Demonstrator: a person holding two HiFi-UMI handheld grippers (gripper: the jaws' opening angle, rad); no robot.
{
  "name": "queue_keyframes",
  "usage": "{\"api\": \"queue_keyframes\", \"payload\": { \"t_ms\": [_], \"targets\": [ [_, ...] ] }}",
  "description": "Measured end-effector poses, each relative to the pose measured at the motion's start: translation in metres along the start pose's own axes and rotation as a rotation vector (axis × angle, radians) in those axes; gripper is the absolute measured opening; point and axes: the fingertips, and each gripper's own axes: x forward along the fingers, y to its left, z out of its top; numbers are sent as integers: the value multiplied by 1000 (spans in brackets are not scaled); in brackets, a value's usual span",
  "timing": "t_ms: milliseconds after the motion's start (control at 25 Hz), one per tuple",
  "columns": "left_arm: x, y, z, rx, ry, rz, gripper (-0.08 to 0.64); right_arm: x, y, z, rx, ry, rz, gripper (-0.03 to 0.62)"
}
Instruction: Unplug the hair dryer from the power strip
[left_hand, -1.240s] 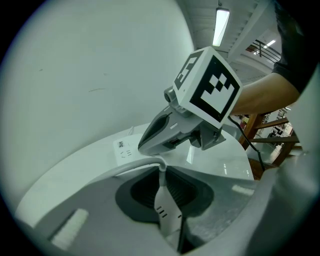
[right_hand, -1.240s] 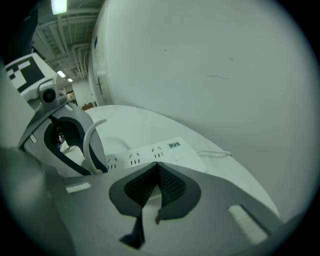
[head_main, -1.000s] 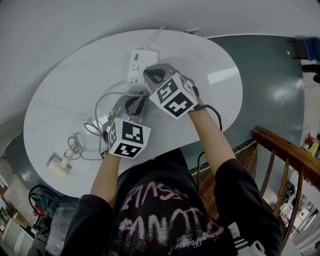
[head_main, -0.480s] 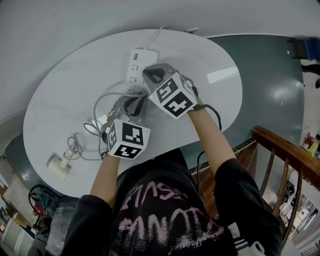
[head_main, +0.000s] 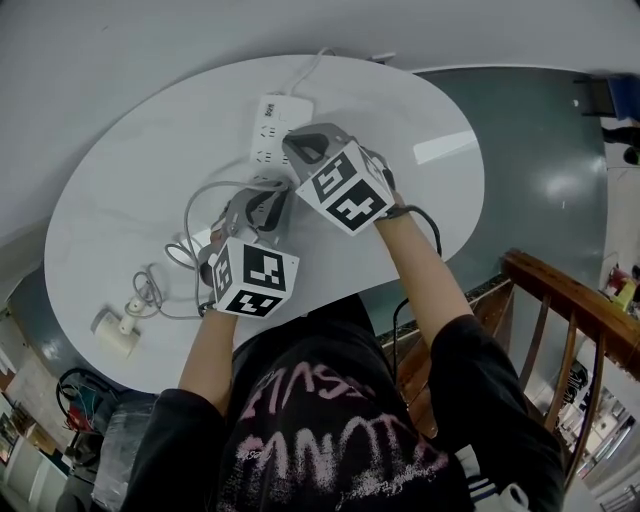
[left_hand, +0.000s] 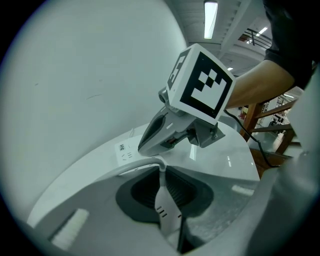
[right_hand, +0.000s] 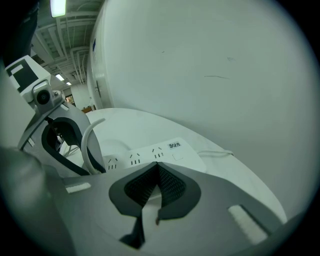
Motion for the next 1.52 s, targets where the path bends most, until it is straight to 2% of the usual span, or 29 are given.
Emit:
{"api": "queue_keyframes", "payload": {
  "t_ms": [160,360,440,600,800,880,960,1000,1160,1360,1520],
  "targets": [
    [-1,4,-1,-68,-13,-8,43,1,1,0,0,-1,-3,23],
    [-2,-1,-1,41,8,6,41,0,1,0,3,-3,-6,23],
    [-1,0,-1,33,8,8,41,1,0,0,4,-1,-7,23],
    [-3,3,-2,-50,-3,-12,41,2,2,0,-13,-4,-13,23],
    [-3,2,-1,8,12,-8,40,2,1,1,-13,-7,-8,23],
    [-7,-2,5,25,-21,-10,40,1,1,0,-10,-6,-9,23],
    [-15,-4,24,2,-97,-20,40,1,1,1,-12,-9,-10,23],
    [-15,-2,31,-14,-106,-16,41,2,0,2,-7,-14,-10,23],
    [-19,5,26,-28,-72,-10,41,0,1,-1,41,-27,-13,23],
    [-30,9,20,-59,-87,8,43,2,1,1,42,-26,1,23],
    [-36,12,23,-79,-108,37,43,1,0,1,81,-60,-5,23]
  ]
}}
